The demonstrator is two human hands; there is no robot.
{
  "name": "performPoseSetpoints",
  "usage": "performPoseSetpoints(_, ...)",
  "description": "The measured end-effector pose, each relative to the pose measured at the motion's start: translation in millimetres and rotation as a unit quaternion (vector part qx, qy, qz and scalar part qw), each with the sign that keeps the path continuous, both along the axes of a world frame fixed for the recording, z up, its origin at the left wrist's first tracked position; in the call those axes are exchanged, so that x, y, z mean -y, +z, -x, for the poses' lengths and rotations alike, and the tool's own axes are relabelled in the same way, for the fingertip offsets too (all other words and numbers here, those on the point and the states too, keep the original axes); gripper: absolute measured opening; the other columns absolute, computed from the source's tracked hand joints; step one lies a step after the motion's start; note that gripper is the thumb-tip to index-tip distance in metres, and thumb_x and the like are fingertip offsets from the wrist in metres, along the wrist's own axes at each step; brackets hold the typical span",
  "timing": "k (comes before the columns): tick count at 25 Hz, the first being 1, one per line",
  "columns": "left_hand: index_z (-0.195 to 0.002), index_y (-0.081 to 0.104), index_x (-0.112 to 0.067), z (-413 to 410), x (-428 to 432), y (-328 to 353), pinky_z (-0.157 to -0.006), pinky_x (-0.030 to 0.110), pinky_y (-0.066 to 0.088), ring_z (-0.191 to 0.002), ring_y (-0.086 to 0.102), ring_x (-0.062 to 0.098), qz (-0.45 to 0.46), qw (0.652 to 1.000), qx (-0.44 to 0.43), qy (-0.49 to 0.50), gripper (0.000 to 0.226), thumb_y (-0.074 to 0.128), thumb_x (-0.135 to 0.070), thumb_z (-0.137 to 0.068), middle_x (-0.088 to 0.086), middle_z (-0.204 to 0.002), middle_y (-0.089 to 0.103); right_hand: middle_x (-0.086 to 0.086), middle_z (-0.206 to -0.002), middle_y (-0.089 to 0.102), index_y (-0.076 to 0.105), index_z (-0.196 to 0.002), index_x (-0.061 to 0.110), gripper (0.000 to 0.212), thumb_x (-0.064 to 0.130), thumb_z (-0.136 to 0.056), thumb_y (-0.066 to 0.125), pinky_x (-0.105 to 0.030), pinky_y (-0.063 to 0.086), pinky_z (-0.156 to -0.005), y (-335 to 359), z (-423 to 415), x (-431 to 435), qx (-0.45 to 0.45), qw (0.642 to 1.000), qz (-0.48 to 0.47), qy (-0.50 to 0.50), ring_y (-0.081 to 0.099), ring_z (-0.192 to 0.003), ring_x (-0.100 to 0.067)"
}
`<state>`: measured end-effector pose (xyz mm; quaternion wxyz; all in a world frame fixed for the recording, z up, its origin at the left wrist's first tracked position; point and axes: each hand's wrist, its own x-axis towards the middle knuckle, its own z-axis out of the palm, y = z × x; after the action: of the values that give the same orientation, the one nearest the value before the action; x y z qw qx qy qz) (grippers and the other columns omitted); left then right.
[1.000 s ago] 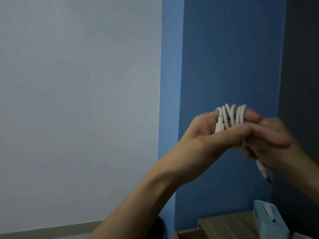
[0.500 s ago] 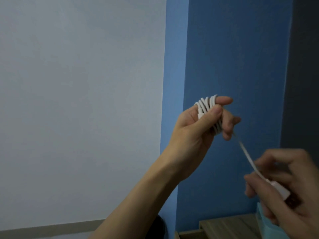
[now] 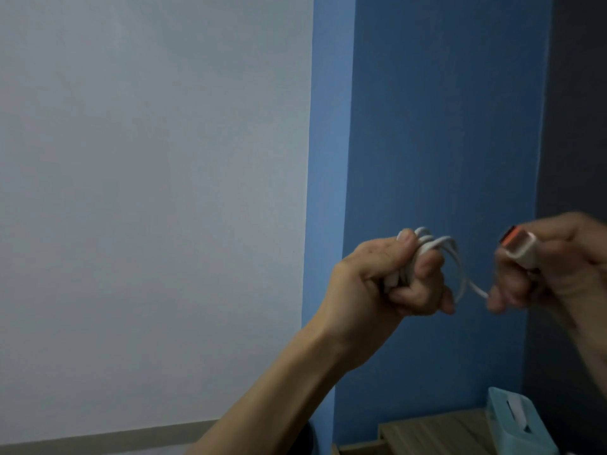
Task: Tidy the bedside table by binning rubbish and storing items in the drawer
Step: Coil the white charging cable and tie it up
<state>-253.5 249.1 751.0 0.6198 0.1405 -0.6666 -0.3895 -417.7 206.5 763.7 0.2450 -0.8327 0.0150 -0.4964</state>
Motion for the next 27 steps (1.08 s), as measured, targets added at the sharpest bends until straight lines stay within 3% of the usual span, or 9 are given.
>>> performPoseSetpoints(3,-0.059,0.047,-0.016,1,1,-2,-0.057,0.023,0.045,-0.045,0.015,0.019,0.003,1.000,0.011,-0.013,0.039,0.028,-0.019,-0.092,-0.001,-0.044,0.016,0.009,-0.065,0.053,0.065,-0.082,0.030,0.041,0.069,-0.076,0.051,-0.010,0.043,-0.056,-10,-9,-1,0.046,0.999,0.004,0.000,0.050,-0.061,-0.001)
performPoseSetpoints(7,-0.054,0.048,-0.020,1,1,-2,-0.055,0.023,0.045,-0.044,0.013,0.021,0.000,1.000,0.019,-0.003,0.044,0.029,-0.018,-0.092,0.003,-0.044,0.014,0.017,-0.092,0.060,0.063,-0.079,0.035,0.026,0.061,-0.076,0.058,-0.013,0.048,-0.063,-2,-11,3,0.062,0.991,0.112,-0.034,0.059,-0.084,-0.003)
performPoseSetpoints(10,-0.053,0.046,-0.018,0,-1,-1,-0.053,0.021,0.044,-0.042,0.017,0.019,-0.015,0.999,0.030,-0.019,0.043,0.028,-0.019,-0.092,-0.003,-0.040,0.018,0.014,-0.102,0.062,0.059,-0.089,0.039,0.037,0.063,-0.062,0.070,-0.016,0.049,-0.054,1,-12,4,0.025,0.995,0.093,0.004,0.062,-0.072,-0.010)
performPoseSetpoints(13,-0.055,0.043,-0.016,1,-3,2,-0.054,0.021,0.044,-0.040,0.018,0.019,-0.019,0.995,0.074,-0.056,0.041,0.025,-0.016,-0.092,-0.004,-0.039,0.020,0.016,-0.091,0.069,0.061,-0.108,0.045,0.048,0.062,-0.063,0.068,-0.011,0.052,-0.060,10,-9,8,-0.067,0.992,0.088,0.064,0.070,-0.062,-0.006)
performPoseSetpoints(15,-0.058,0.044,-0.016,0,-4,4,-0.060,0.023,0.047,-0.038,0.021,0.017,-0.012,0.991,0.101,-0.082,0.038,0.029,-0.018,-0.093,-0.001,-0.041,0.019,0.016,-0.085,0.070,0.065,-0.107,0.039,0.037,0.058,-0.076,0.057,-0.007,0.049,-0.065,16,-6,9,-0.097,0.985,0.138,0.029,0.070,-0.070,-0.001)
performPoseSetpoints(18,-0.061,0.045,-0.014,-1,-6,2,-0.067,0.026,0.050,-0.037,0.039,0.012,-0.018,0.989,0.128,-0.067,0.037,0.030,-0.023,-0.094,-0.006,-0.038,0.031,0.011,-0.078,0.067,0.066,-0.095,0.032,0.026,0.047,-0.086,0.047,-0.009,0.044,-0.061,10,-7,8,-0.084,0.975,0.193,-0.067,0.066,-0.069,-0.003)
performPoseSetpoints(23,-0.062,0.052,-0.001,17,-13,4,-0.068,0.036,0.045,-0.043,0.056,0.021,-0.021,0.991,0.103,0.081,0.041,0.033,-0.019,-0.093,0.003,-0.036,0.048,0.020,-0.061,0.064,0.060,-0.084,0.023,0.027,0.024,-0.073,0.035,-0.003,0.036,-0.044,-10,-19,2,0.015,0.982,0.145,-0.121,0.056,-0.044,0.006)
performPoseSetpoints(25,-0.059,0.055,0.009,24,-15,3,-0.056,0.032,0.042,-0.036,0.053,0.022,-0.021,0.981,0.077,0.177,0.041,0.041,-0.019,-0.086,0.005,-0.032,0.047,0.021,-0.053,0.059,0.057,-0.079,0.015,0.028,0.025,-0.068,0.033,-0.001,0.031,-0.037,-14,-29,-7,0.045,0.986,0.120,-0.111,0.047,-0.033,0.003)
performPoseSetpoints(27,-0.056,0.054,0.014,24,-14,3,-0.046,0.028,0.038,-0.033,0.049,0.024,-0.026,0.972,0.043,0.232,0.048,0.042,-0.025,-0.081,0.011,-0.030,0.044,0.019,-0.058,0.059,0.056,-0.077,0.012,0.026,0.021,-0.067,0.034,0.001,0.029,-0.037,-17,-38,-14,0.058,0.983,0.129,-0.116,0.048,-0.037,0.000)
